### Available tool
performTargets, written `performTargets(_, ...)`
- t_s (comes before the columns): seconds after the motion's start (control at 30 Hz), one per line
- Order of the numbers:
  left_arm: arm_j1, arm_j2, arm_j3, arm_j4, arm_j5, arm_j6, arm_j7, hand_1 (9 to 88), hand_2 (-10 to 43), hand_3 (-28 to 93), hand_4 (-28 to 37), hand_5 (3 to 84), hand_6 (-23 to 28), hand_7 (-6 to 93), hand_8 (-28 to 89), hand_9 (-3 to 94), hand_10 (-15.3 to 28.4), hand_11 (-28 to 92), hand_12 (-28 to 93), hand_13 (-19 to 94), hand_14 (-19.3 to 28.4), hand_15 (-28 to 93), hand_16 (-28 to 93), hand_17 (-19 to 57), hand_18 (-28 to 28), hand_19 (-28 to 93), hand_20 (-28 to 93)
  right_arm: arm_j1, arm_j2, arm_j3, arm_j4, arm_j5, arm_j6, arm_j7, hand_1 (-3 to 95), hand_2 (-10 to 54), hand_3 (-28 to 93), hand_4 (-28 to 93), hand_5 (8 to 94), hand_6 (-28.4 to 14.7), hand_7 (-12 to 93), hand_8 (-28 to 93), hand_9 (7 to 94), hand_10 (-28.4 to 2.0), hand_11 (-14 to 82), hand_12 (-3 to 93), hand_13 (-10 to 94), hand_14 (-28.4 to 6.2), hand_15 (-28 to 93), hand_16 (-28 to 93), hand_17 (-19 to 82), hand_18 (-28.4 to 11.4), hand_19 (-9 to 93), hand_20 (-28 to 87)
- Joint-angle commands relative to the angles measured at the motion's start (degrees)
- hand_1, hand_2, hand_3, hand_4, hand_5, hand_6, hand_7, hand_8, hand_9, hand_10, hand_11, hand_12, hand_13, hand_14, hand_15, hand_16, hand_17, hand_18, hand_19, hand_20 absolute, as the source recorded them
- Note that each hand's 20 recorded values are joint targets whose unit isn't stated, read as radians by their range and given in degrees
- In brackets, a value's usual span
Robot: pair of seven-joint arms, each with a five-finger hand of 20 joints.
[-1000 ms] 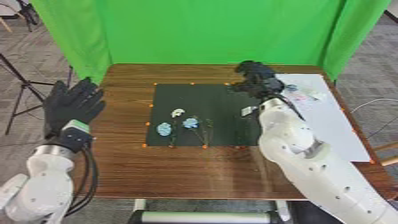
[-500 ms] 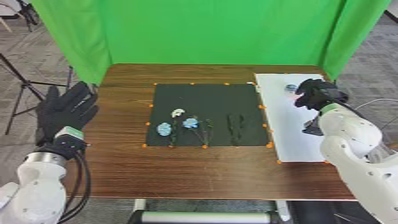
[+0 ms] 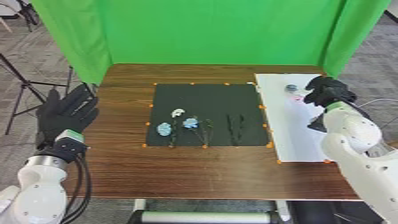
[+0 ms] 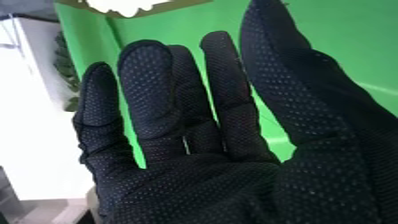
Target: Arrange flowers
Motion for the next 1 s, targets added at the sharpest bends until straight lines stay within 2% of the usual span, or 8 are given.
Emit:
performTargets(0.03,-0.8,0.06,0.53,-0.05,0.29,-0.98,-0.12,24.4,12.8,70,-28.3,38.1,7.2,14.3,-11,30.4,12.7,19,7,21,13.5,33,-10,-6.9,12.8,28,8,1.7,1.8,-3.6,1.6,-2.1,3.8,-1.3,44.1,-9.5,78,-28,49.1,-1.2,25,-17,46.5,-9.8,13.0,12.8,58,-10.4,72,26,21,-21.6,71,44)
performTargets(0.2,-1.3,0.26,0.77,-0.1,0.23,-1.02,0.52,24.3,12.9,70,-28.3,38.3,7.1,14.5,-11,30.7,12.6,19,6,22,12.8,32,-11,-6.9,12.9,28,8,4.9,1.1,-6.6,3.9,-0.4,1.4,-1.3,44.5,-9.5,78,-28,49.3,-1.3,25,-17,46.4,-9.5,13.2,12.3,58,-10.5,73,26,21,-21.4,71,43)
performTargets(0.27,-1.9,0.65,1.06,0.13,0.0,-1.78,1.22,24.3,12.9,70,-28.3,38.3,7.1,14.5,-11,30.7,12.5,19,6,22,12.6,32,-11,-6.9,12.9,28,8,7.0,1.1,-8.8,5.6,-1.3,2.9,-0.6,44.5,-9.5,78,-28,46.5,-1.6,25,-17,44.6,-10.2,13.5,12.3,57,-10.4,72,26,21,-21.3,71,43)
performTargets(0.4,-2.3,0.34,1.26,0.28,1.38,-1.89,0.16,24.2,12.8,70,-28.3,37.4,7.0,14.5,-11,27.9,12.1,18,6,19,10.9,30,-11,-6.7,12.8,28,8,9.7,0.6,-12.6,8.2,-0.7,9.8,6.9,44.4,-9.5,79,-28,43.8,-2.0,26,-17,41.3,-10.7,14.0,11.2,57,-10.7,72,25,22,-21.2,71,41)
performTargets(0.47,-3.0,0.48,1.97,0.36,0.44,-1.27,0.41,24.3,12.7,70,-28.3,36.9,7.0,14.5,-11,25.8,11.5,17,6,17,9.7,28,-11,-6.8,12.6,27,8,10.1,0.5,-13.1,8.9,-0.9,12.3,8.0,44.5,-9.5,80,-28,44.3,-2.2,27,-17,41.1,-10.9,14.5,10.5,58,-11.1,71,24,23,-21.4,71,40)
performTargets(0.6,-2.1,-0.05,1.34,-0.05,0.79,-1.38,-0.09,24.6,12.3,70,-28.3,36.3,6.9,14.7,-11,24.6,11.2,17,7,16,9.3,27,-11,-6.8,12.4,27,8,10.0,0.7,-12.8,9.4,-0.7,9.0,6.5,46.0,-9.5,80,-28,48.0,-1.3,27,-18,45.0,-10.0,16.9,9.6,60,-10.8,71,24,24,-21.8,72,39)
performTargets(0.73,-1.2,-0.72,1.01,-0.34,0.82,-1.6,0.01,24.7,12.3,70,-28.3,36.6,7.0,14.8,-11,25.3,11.6,18,7,16,9.9,27,-11,-6.8,12.4,27,8,8.9,1.4,-13.9,9.9,-1.5,12.0,3.1,47.9,-9.5,77,-28,56.3,1.2,27,-18,55.6,-8.4,17.1,10.5,63,-9.7,67,27,24,-21.6,72,38)
performTargets(1.0,-1.2,-0.47,0.88,-0.43,0.15,-0.15,-0.07,24.7,12.3,70,-28.3,37.1,7.3,14.9,-11,26.6,11.8,18,7,18,10.7,28,-10,-6.9,12.4,27,8,9.7,1.2,-15.3,10.7,-0.4,8.6,2.5,48.5,-9.5,76,-28,52.9,1.7,28,-18,52.3,-7.5,16.3,10.0,65,-7.5,66,32,24,-20.0,71,38)
